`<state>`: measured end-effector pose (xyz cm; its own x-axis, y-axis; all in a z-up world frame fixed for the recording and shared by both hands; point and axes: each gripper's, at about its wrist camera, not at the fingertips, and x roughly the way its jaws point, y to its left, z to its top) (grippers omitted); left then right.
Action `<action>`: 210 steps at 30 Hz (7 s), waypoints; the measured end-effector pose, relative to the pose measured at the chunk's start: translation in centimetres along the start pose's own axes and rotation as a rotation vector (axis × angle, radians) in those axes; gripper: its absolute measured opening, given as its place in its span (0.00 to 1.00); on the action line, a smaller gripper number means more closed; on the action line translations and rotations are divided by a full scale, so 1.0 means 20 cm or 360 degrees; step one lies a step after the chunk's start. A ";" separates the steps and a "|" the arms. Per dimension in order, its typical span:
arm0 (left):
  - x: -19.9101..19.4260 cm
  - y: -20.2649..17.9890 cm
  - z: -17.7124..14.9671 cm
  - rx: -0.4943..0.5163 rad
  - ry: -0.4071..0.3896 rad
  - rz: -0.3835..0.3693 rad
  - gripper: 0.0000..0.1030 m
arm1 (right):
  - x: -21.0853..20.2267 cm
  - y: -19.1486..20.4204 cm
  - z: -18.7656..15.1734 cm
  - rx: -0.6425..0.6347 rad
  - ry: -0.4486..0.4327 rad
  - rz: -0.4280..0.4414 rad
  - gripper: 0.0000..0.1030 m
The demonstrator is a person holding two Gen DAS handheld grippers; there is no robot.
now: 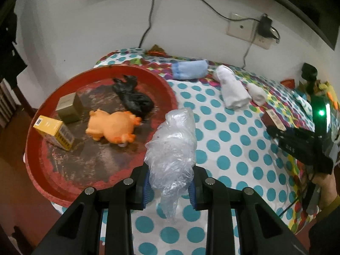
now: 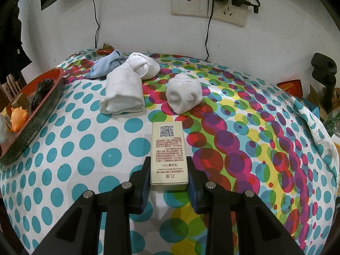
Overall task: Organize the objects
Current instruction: 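Carry the clear plastic bag with the left gripper over the red tray, then lower the clear bag onto the tray and open the left gripper, then carry the cream box in the right gripper over the tray and lower it, then open the right gripper to release the cream box on the tray, then move the right gripper to the white rolled sock and close on it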
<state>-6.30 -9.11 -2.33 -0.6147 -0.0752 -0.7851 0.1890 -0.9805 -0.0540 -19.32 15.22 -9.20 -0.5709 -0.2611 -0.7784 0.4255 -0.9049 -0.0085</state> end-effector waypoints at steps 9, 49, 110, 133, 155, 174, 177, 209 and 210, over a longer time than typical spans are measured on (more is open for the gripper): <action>0.02 0.17 0.01 -0.0111 -0.0005 0.0057 0.25 | 0.00 0.00 0.00 -0.0002 0.0000 0.0000 0.30; 0.16 0.74 -0.04 -0.0132 0.0081 0.0134 0.25 | 0.00 0.01 0.00 -0.0013 0.0001 -0.0010 0.30; 0.05 0.87 -0.01 -0.0122 -0.0045 0.0117 0.88 | -0.19 0.42 0.03 0.0109 0.0016 -0.0120 0.29; 0.00 1.04 0.00 -0.0242 -0.0088 0.0130 0.90 | -0.29 1.27 0.20 -0.0260 -0.0014 0.0385 0.29; -0.01 1.18 0.00 -0.0346 -0.0104 0.0183 0.91 | -0.08 1.78 0.14 -0.0512 0.0129 0.0476 0.29; -0.01 1.21 -0.01 -0.0350 -0.0104 0.0225 0.93 | -0.01 1.85 0.18 -0.0543 0.0119 0.0405 0.31; -0.01 1.21 -0.01 -0.0350 -0.0105 0.0225 0.93 | -0.03 1.83 0.17 -0.0521 0.0116 0.0414 0.35; 0.03 0.99 -0.02 -0.0112 -0.0136 0.0286 0.94 | -0.06 0.20 0.20 0.0291 -0.0091 -0.0198 0.38; 0.03 0.99 -0.02 -0.0109 -0.0135 0.0279 0.95 | -0.04 0.16 0.21 0.0312 -0.0085 -0.0205 0.38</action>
<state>-2.71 -28.48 -4.13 -0.6297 -0.2616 -0.7315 0.3486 -0.9366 0.0348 -20.56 11.16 -6.00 -0.6500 -0.1522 -0.7445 0.2053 -0.9785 0.0209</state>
